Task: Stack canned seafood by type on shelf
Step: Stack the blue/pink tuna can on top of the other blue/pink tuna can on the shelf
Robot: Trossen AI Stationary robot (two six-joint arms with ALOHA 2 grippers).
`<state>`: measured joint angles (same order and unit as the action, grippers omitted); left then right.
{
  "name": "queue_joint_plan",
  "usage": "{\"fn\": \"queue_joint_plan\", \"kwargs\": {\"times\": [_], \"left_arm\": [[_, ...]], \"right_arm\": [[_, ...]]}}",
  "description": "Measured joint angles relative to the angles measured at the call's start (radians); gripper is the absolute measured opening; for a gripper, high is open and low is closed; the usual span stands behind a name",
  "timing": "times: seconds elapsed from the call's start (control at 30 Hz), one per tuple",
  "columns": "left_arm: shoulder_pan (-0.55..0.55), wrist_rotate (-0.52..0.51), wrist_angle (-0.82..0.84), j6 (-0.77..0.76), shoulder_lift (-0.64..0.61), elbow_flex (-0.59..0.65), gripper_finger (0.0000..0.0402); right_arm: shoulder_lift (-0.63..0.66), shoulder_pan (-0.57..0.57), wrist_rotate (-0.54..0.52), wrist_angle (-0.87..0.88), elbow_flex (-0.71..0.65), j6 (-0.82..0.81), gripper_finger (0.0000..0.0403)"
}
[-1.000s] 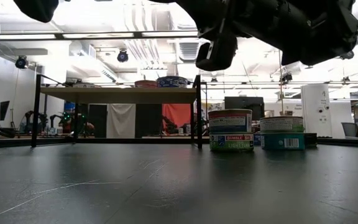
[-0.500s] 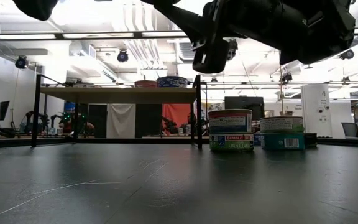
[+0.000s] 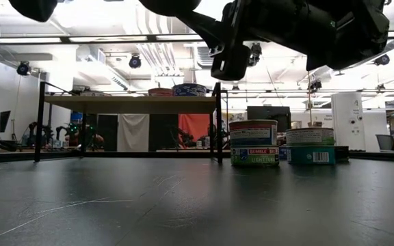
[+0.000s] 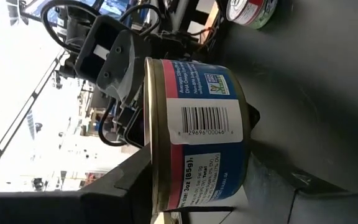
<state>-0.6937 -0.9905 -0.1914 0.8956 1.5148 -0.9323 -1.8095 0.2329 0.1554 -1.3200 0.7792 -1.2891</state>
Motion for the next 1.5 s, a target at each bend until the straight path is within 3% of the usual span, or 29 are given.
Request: {"fn": "queue_joint_plan", "kwargs": {"times": [0.37,0.6,0.77,0.9,0.97,1.03,1.17,1.3,1.4,1.5], "left_arm": [[-0.005,-0.048,0.010,-0.098,-0.009,0.012,0.0178],[-0.016,-0.217,0.019,-0.153,-0.024,0.012,0.0178],[-0.021,-0.191,0.060,-0.232,-0.063,0.012,0.0178],[-0.039,-0.043,0.105,-0.331,-0.108,0.047,0.0178],[-0.046,0.055,0.091,-0.358,-0.131,0.083,0.0178],[-0.048,0.120,0.038,-0.386,-0.147,0.122,0.0178],[-0.060,0.147,-0.116,-0.402,-0.165,0.202,0.0178],[-0.072,0.153,-0.167,-0.461,-0.169,0.259,0.0178],[-0.077,0.152,-0.172,-0.538,-0.166,0.281,0.0178],[-0.077,0.153,-0.200,-0.564,-0.149,0.297,0.0178]], "right_arm": [[0.001,0.002,0.018,0.001,-0.002,0.056,0.0347],[0.002,0.003,0.067,0.015,-0.004,0.097,0.0363],[0.015,0.003,0.139,0.050,-0.004,0.256,0.0364],[0.066,0.026,0.131,0.194,-0.003,0.507,0.0364],[0.103,0.047,0.067,0.350,0.011,0.636,0.0364],[0.146,0.079,-0.065,0.543,0.035,0.770,0.0364],[0.202,0.175,-0.488,0.912,0.133,1.019,0.0364],[0.214,0.288,-0.873,1.063,0.236,1.241,0.0364],[0.205,0.340,-1.024,1.078,0.299,1.407,0.0364],[0.190,0.346,-1.022,1.084,0.353,1.474,0.0364]]}}
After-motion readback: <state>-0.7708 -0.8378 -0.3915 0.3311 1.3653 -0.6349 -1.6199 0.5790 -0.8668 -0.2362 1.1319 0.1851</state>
